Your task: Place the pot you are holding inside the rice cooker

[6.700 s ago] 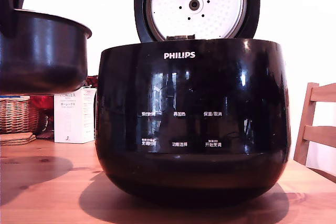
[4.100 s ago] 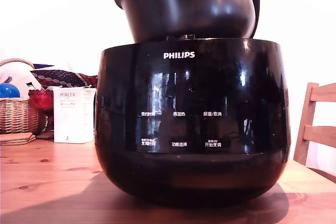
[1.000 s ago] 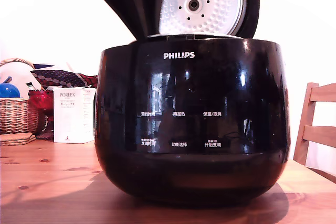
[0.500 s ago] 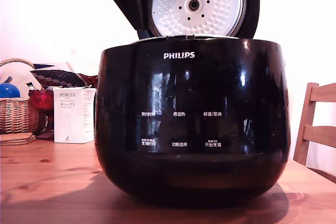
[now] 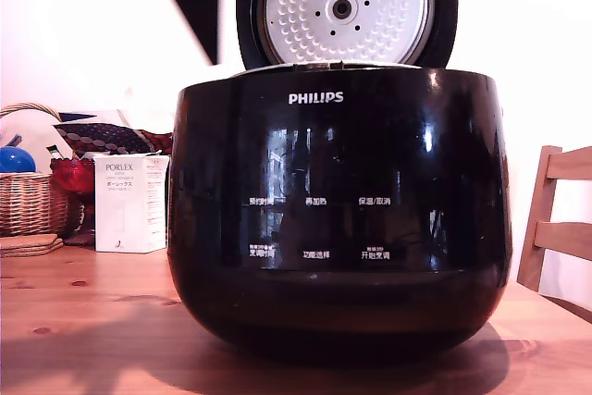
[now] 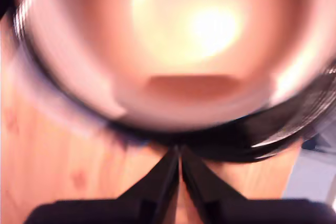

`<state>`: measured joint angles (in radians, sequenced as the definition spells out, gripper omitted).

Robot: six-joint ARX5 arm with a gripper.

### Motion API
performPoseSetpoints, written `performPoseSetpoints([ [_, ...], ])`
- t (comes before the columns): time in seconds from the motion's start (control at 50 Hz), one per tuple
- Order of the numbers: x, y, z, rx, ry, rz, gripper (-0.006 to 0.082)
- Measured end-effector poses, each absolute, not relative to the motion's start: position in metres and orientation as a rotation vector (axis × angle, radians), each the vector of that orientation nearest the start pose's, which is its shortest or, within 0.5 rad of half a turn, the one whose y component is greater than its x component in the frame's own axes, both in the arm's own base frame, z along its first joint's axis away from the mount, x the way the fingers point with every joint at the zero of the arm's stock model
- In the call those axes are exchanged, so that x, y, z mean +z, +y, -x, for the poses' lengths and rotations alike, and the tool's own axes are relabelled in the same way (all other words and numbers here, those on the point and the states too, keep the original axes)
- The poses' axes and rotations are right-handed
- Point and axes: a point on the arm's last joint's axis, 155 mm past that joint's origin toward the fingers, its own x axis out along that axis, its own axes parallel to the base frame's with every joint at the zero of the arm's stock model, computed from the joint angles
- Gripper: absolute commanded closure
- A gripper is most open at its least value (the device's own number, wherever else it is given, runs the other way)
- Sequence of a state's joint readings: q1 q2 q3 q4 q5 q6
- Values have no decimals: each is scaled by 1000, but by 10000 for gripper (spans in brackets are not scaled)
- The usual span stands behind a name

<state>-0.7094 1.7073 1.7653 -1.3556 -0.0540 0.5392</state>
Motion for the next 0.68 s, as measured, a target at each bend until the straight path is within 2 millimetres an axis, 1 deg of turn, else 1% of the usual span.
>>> performPoseSetpoints([
  [0.12,202,-207,-313,-777,1067,-829,787],
  [0.22,216,-193,-346,-663,1001,-708,787],
  [0.26,225,-189,-360,-632,951,-682,787],
  [0.28,231,-186,-367,-597,932,-635,787],
  [0.38,267,-173,-395,-511,789,-534,787],
  [0.4,274,-171,-398,-503,760,-523,787],
  [0.42,283,-169,-401,-483,736,-477,787],
  [0.46,299,-166,-403,-476,682,-456,787],
  [0.54,326,-161,-403,-461,601,-404,787],
  [0.6,341,-157,-400,-455,558,-389,787],
  [0.68,351,-155,-399,-452,527,-380,787],
])
